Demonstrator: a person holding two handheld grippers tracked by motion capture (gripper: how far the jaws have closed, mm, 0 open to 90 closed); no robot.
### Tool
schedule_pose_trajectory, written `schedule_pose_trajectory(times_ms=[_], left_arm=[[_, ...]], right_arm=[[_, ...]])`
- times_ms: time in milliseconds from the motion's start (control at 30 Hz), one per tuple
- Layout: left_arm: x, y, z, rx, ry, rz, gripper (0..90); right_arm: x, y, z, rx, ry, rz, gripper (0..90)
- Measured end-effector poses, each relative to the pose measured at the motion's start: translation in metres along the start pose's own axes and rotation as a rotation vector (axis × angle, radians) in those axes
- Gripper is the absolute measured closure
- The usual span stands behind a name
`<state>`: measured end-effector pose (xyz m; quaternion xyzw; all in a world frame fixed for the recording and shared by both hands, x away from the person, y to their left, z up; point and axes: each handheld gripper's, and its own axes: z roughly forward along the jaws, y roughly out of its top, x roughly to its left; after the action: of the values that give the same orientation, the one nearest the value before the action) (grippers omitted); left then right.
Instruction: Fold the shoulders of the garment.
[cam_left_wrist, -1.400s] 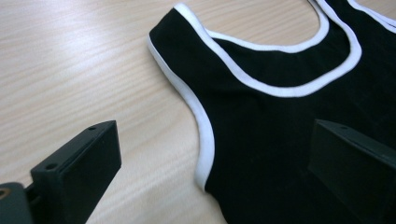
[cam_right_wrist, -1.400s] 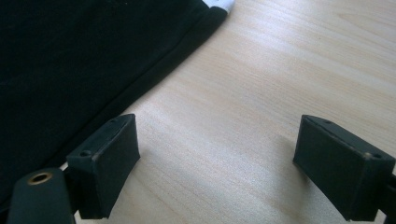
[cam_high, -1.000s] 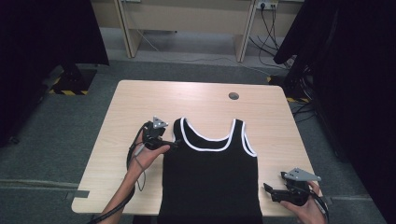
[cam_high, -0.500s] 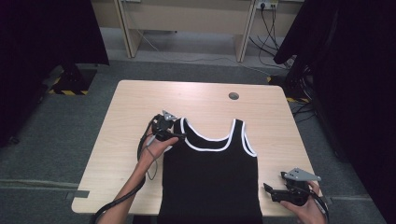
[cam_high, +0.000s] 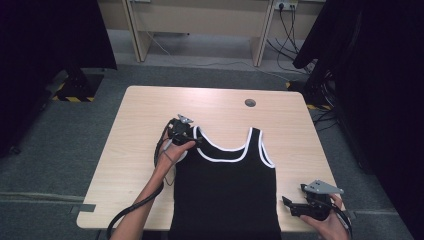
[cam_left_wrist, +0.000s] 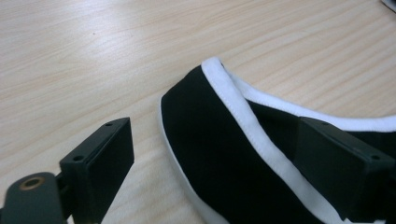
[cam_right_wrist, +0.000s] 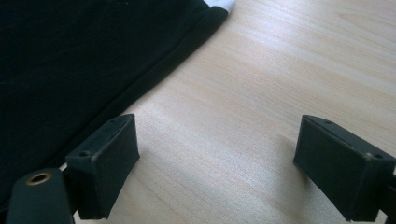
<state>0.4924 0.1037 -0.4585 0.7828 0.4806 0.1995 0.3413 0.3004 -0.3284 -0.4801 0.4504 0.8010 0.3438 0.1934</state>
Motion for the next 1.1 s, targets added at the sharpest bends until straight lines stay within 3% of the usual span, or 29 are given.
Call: schedule_pose_trajectory(times_ms=[333,567,667,767,867,1100], left_arm=[[-0.001,0.009,0.021,0.013,0.011,0.026,25.7],[-0.002,0.007,0.029,0.001,0.018,0.048,50.2],[-0.004,0.007,0.028,-0.005,0.014,0.054,62.9],[-0.007,0.006,0.027,-0.005,0.007,0.054,69.7],[-0.008,0.007,0.023,-0.019,0.006,0.050,73.6],[-0.012,0.010,0.005,-0.056,-0.045,0.040,75.2]], right_arm=[[0.000,0.000,0.000,0.000,0.001,0.000,14.1],[0.000,0.000,0.000,0.000,0.001,-0.002,14.1],[0.000,0.000,0.000,0.000,0.001,-0.001,14.2],[0.000,0.000,0.000,-0.001,0.001,-0.002,14.1],[0.000,0.000,0.000,-0.001,0.001,-0.001,14.1],[0.000,0.000,0.000,-0.002,0.001,-0.002,14.1]])
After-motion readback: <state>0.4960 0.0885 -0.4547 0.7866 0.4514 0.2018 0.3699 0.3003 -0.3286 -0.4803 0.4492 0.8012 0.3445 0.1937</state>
